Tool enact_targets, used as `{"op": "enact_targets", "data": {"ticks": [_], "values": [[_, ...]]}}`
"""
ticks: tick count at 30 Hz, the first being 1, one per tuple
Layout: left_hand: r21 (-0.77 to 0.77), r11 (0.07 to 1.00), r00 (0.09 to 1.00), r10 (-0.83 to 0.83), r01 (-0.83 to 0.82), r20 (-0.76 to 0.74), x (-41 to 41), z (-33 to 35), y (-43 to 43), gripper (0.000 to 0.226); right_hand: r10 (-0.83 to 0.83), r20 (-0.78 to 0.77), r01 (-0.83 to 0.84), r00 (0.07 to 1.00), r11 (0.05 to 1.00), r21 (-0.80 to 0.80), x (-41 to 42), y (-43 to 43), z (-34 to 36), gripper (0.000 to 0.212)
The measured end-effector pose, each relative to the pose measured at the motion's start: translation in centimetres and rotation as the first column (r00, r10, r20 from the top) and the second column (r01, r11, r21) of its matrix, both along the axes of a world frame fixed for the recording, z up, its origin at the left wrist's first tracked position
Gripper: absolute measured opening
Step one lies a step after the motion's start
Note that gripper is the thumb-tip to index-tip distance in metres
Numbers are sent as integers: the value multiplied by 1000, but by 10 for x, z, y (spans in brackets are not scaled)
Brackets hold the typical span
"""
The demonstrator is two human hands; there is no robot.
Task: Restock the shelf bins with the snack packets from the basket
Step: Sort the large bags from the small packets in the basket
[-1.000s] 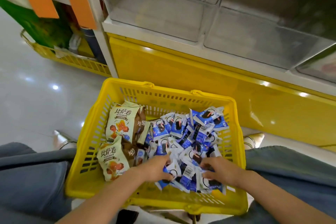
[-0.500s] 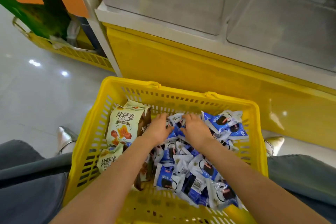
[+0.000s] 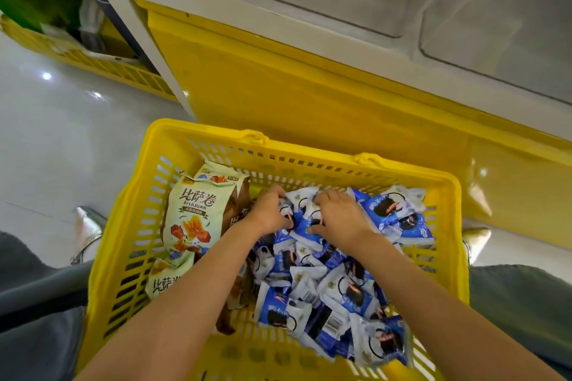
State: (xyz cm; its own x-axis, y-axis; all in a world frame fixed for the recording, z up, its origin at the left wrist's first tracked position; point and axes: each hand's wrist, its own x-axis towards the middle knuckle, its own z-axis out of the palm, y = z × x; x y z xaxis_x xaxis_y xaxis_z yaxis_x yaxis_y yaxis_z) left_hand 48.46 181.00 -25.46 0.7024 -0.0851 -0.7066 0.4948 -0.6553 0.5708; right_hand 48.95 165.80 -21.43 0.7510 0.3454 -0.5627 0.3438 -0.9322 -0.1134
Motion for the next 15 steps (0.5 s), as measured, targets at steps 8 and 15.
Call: {"op": "enact_targets", "data": {"ticks": [8, 15], "values": [[-272, 940, 977, 185, -208, -108, -4, 5, -12, 50, -267, -117, 288, 957, 926, 242, -19, -7, 7, 49], [-201, 954, 951, 259, -224, 171, -16, 33, -13, 38, -493, -190, 522, 849, 725, 450, -26, -9, 27, 41]]}}
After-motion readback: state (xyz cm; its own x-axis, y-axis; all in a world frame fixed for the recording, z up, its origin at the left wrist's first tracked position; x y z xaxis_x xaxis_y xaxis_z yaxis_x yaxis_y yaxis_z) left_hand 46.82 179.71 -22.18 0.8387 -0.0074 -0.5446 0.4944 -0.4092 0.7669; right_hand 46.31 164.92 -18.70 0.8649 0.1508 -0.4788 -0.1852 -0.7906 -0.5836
